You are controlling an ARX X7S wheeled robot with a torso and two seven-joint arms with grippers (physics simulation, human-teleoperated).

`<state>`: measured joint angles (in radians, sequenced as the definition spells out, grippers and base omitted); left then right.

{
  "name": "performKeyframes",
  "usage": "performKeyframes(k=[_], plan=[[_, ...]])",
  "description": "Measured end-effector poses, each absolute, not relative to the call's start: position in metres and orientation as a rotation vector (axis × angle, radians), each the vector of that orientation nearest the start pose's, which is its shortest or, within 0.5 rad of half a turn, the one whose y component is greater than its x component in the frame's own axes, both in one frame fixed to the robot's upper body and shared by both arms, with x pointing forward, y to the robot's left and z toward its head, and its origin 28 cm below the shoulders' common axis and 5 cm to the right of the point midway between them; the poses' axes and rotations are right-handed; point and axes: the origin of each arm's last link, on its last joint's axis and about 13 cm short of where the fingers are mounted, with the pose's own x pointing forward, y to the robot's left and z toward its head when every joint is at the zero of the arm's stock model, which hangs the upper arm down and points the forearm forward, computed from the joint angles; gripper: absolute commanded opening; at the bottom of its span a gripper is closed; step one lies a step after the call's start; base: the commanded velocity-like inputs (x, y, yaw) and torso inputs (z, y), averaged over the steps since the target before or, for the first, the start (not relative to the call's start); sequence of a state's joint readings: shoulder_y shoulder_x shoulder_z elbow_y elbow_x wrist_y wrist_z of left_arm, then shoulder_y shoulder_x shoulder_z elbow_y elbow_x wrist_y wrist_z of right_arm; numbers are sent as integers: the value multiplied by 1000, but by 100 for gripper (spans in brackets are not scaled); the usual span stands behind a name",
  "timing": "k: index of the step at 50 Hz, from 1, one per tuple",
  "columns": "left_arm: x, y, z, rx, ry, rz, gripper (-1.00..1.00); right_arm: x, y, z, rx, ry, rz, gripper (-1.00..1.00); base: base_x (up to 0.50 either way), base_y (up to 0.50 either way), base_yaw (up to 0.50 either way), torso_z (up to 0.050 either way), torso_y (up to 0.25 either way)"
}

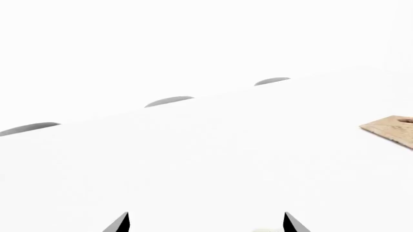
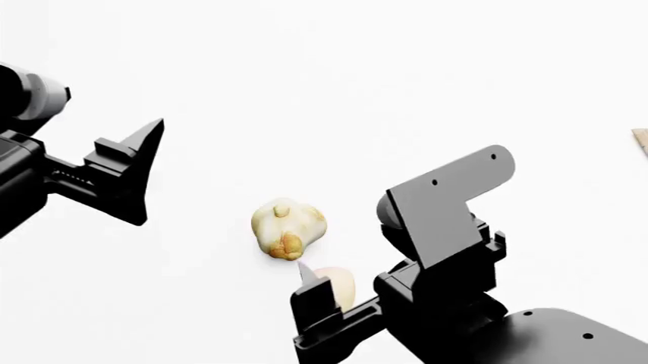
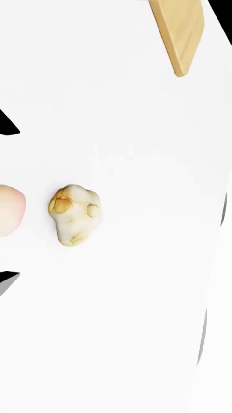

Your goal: Place the apricot and the ginger on separate cutting boards.

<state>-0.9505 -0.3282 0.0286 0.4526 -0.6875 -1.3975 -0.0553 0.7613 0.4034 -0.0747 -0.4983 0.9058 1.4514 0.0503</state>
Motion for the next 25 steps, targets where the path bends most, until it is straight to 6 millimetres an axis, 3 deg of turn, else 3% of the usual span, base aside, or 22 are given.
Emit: performKeyframes(k=[25], plan=[[275,238,262,91,64,-369,100,287,-109,184,-132,421,577,100,0,0,0,0,0]])
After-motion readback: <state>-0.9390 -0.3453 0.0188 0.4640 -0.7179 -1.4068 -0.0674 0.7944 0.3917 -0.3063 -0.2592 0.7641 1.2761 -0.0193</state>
